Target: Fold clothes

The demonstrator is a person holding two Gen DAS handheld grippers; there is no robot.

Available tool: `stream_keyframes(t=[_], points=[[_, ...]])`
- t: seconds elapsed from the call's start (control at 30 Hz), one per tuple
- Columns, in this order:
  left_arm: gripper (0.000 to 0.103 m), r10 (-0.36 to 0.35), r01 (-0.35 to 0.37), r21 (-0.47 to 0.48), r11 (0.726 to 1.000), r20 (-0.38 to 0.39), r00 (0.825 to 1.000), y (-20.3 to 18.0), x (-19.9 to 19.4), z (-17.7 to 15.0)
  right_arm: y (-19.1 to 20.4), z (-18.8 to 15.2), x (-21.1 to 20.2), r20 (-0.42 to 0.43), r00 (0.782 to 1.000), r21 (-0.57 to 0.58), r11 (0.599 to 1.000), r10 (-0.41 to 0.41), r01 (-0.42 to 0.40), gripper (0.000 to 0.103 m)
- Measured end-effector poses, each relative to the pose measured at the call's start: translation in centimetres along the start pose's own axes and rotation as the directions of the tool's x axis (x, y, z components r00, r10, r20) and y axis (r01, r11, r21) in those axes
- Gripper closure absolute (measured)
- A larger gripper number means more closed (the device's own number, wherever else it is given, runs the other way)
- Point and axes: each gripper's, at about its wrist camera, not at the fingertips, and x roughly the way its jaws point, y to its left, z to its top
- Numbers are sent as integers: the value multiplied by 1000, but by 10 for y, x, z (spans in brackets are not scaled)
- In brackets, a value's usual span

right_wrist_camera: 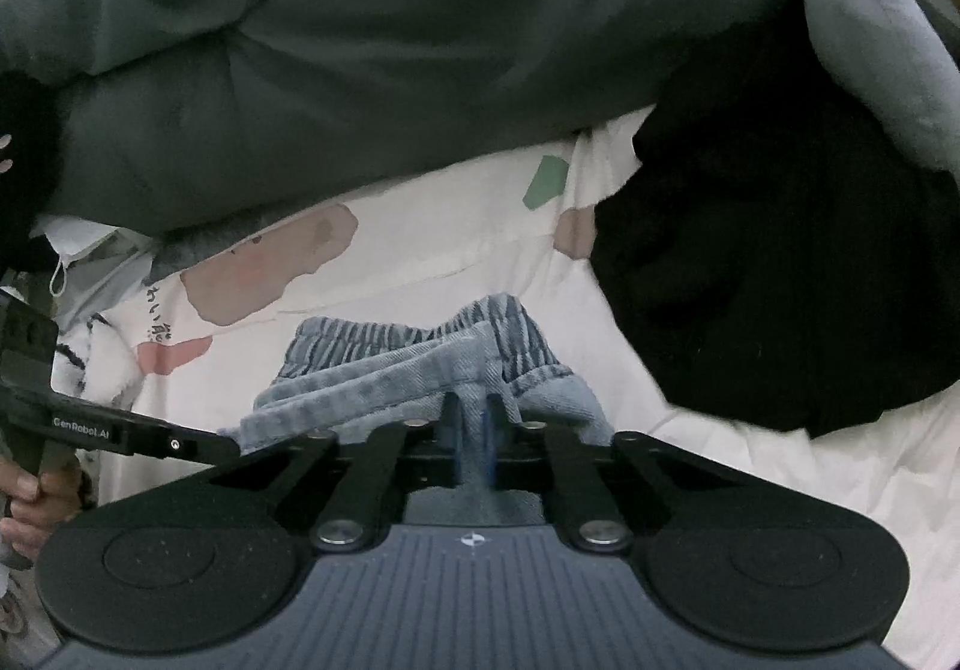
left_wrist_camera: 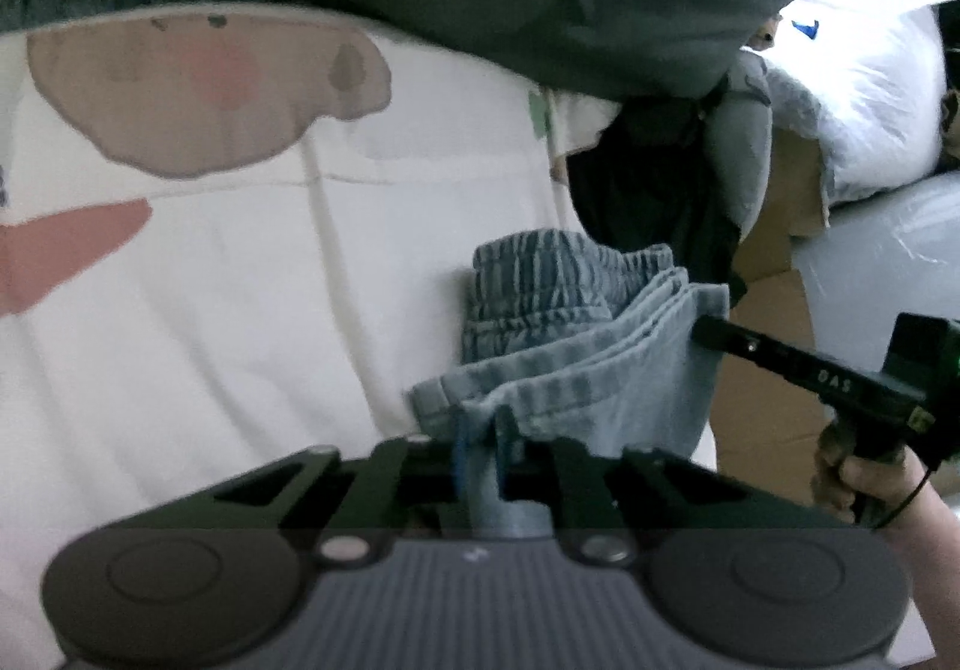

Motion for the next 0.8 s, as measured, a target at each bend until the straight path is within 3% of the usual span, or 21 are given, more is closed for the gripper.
stream_keyframes(t=[0.3,0.47,0.8], points=[[97,9,-11,60,998,46,999,-18,-13,4,2,6,-17,57,998,10,1000,-12,11,100],[97,54,-57,65,996,35,998,-12,-1,3,1,6,-2,32,999,2,1000,-11,11,100],[97,57,-60,73,996,36,998,-16,-14,0,1,8,-4,15,1000,-37,999,22,-22,98]])
